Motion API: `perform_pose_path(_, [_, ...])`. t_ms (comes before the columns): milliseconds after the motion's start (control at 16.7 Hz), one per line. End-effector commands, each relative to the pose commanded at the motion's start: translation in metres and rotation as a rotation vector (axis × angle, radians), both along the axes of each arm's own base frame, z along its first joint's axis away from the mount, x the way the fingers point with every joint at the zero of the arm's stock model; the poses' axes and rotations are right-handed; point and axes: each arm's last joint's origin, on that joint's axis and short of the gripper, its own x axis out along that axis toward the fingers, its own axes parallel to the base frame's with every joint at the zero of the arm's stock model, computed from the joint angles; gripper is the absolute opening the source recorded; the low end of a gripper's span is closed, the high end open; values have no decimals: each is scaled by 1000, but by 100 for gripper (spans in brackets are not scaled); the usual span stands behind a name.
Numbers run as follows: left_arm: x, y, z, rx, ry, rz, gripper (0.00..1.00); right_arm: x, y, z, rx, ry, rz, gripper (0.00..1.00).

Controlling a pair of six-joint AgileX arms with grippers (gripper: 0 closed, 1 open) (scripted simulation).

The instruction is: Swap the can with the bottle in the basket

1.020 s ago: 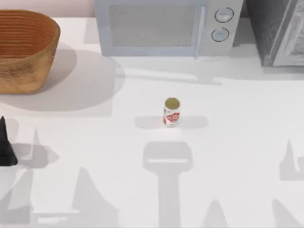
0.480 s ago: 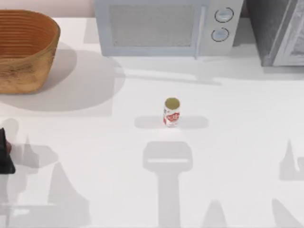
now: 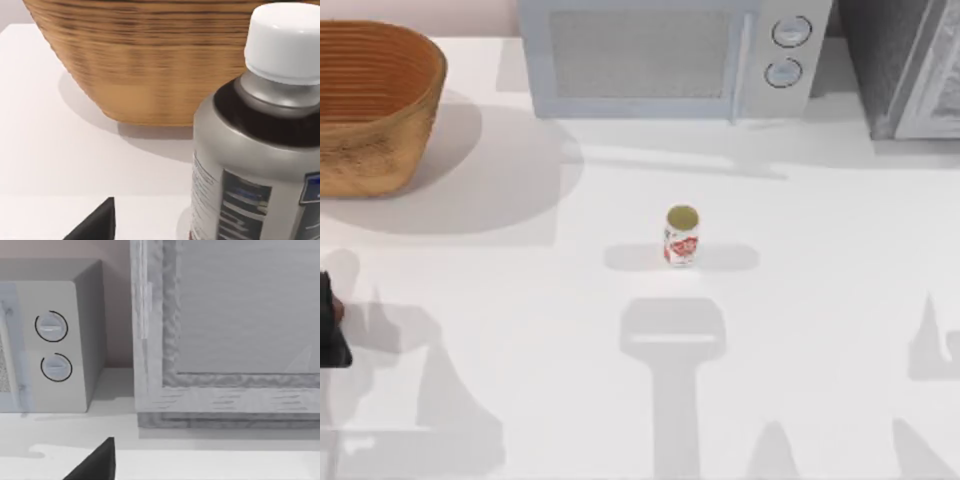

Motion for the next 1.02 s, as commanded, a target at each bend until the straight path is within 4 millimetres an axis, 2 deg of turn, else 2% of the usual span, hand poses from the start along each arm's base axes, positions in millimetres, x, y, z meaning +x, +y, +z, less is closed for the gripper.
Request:
perform_pose_path(540, [45, -2, -11, -2, 9, 3, 100, 0, 0, 0, 0, 0, 0, 100])
perform_pose_path(840, [49, -3, -12, -2, 9, 3, 100, 0, 0, 0, 0, 0, 0, 100])
perform_pose_path(1020, [49, -3, -12, -2, 9, 3, 77, 0, 0, 0, 0, 0, 0, 100])
